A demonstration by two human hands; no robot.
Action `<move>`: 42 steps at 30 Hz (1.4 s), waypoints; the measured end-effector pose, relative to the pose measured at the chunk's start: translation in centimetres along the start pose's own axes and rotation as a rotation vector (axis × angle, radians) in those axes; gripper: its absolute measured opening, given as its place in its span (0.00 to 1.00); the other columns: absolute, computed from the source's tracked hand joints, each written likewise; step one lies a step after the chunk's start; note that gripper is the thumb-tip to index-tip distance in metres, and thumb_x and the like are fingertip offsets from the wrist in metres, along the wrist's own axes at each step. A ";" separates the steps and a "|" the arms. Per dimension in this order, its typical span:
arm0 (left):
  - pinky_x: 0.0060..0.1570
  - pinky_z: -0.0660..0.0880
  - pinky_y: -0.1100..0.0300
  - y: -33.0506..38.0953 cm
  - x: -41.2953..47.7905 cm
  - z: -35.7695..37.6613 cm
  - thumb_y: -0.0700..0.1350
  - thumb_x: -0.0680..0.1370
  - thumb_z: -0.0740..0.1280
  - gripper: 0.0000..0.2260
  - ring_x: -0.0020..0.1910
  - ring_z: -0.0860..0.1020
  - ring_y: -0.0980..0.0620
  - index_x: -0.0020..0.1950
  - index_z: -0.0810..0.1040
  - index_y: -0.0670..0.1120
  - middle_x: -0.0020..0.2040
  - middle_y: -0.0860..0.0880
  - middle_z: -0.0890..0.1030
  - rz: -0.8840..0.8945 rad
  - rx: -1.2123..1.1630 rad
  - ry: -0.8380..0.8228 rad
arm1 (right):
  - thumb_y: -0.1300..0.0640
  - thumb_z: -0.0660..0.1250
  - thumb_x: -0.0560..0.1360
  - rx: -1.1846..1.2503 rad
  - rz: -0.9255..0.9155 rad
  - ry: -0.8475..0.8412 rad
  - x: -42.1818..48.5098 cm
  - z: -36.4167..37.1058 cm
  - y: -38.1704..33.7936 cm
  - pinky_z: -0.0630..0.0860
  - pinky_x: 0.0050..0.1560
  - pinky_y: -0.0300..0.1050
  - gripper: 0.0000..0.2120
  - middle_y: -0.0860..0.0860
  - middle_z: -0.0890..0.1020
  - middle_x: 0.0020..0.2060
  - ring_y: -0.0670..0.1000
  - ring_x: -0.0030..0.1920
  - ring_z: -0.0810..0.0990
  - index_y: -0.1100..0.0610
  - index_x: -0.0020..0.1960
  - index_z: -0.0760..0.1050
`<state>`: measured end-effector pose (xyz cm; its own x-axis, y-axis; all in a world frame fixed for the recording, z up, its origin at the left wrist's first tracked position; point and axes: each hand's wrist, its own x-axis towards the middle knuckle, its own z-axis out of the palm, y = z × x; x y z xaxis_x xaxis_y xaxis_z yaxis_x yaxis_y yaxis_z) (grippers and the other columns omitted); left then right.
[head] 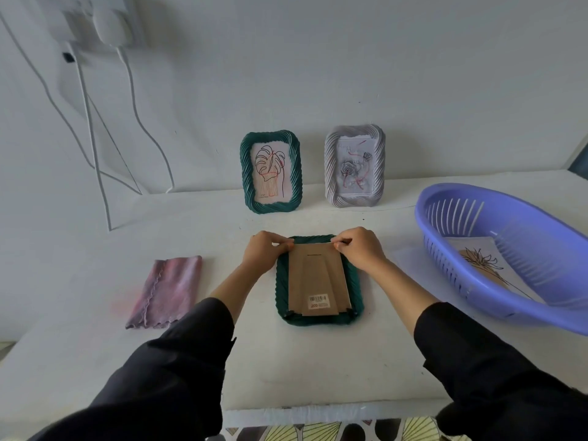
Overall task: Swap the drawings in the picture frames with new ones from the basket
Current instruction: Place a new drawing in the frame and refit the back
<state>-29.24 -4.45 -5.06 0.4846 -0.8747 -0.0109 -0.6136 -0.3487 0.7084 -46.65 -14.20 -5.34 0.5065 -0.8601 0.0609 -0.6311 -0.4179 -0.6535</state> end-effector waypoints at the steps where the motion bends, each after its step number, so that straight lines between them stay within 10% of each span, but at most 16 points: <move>1: 0.55 0.71 0.60 0.0 -0.2 -0.2 0.45 0.77 0.66 0.13 0.56 0.78 0.48 0.59 0.80 0.43 0.59 0.45 0.81 -0.006 -0.050 0.004 | 0.61 0.64 0.76 0.068 0.010 -0.005 -0.3 -0.4 0.3 0.72 0.53 0.38 0.12 0.55 0.82 0.56 0.53 0.55 0.79 0.59 0.58 0.79; 5: 0.50 0.78 0.53 -0.3 -1.2 -0.9 0.40 0.77 0.67 0.13 0.40 0.77 0.49 0.60 0.79 0.41 0.50 0.42 0.82 -0.074 -0.169 -0.025 | 0.61 0.66 0.74 0.248 0.136 0.042 -1.8 -2.0 1.5 0.76 0.52 0.43 0.15 0.56 0.82 0.50 0.50 0.46 0.77 0.56 0.60 0.77; 11: 0.55 0.78 0.53 -0.6 -2.5 -0.9 0.33 0.73 0.69 0.15 0.45 0.78 0.46 0.60 0.78 0.37 0.54 0.39 0.80 -0.159 -0.176 -0.086 | 0.66 0.69 0.70 0.328 0.214 -0.123 -4.4 -1.4 1.6 0.73 0.34 0.37 0.15 0.48 0.72 0.33 0.49 0.36 0.74 0.59 0.57 0.79; 20: 0.52 0.78 0.56 -0.2 -3.7 -0.8 0.39 0.75 0.68 0.14 0.45 0.78 0.47 0.60 0.78 0.38 0.55 0.41 0.80 -0.138 -0.249 -0.025 | 0.68 0.67 0.69 0.197 0.130 0.074 -5.7 -3.9 -0.5 0.77 0.51 0.46 0.17 0.51 0.79 0.39 0.50 0.44 0.76 0.61 0.57 0.79; 25: 0.44 0.77 0.60 2.9 -4.7 -1.2 0.39 0.78 0.64 0.14 0.39 0.75 0.53 0.62 0.77 0.36 0.46 0.45 0.79 -0.081 -0.480 0.033 | 0.68 0.66 0.70 -0.040 -0.117 0.201 -6.1 -8.1 -5.4 0.75 0.41 0.44 0.10 0.61 0.84 0.44 0.61 0.45 0.81 0.69 0.49 0.81; 32: 0.39 0.75 0.59 8.4 -7.1 -1.4 0.50 0.81 0.57 0.18 0.48 0.76 0.49 0.71 0.64 0.50 0.55 0.46 0.75 -0.136 -0.851 0.001 | 0.60 0.64 0.76 0.041 -0.338 -0.018 -7.3 -6.3 -10.3 0.77 0.46 0.48 0.10 0.59 0.84 0.41 0.56 0.40 0.81 0.64 0.49 0.81; 42: 0.50 0.79 0.53 2.3 -7.0 -1.1 0.40 0.79 0.61 0.20 0.54 0.79 0.43 0.71 0.68 0.46 0.61 0.42 0.79 -0.209 -0.451 0.176 | 0.60 0.54 0.80 0.028 0.026 -0.037 -6.9 -0.1 -2.2 0.70 0.61 0.50 0.17 0.62 0.75 0.63 0.61 0.62 0.73 0.69 0.63 0.70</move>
<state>-33.32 1.22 -2.55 0.6891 -0.7186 -0.0933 -0.1821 -0.2964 0.9376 -48.82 -7.34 -4.22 0.5120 -0.8588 0.0161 -0.6281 -0.3871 -0.6751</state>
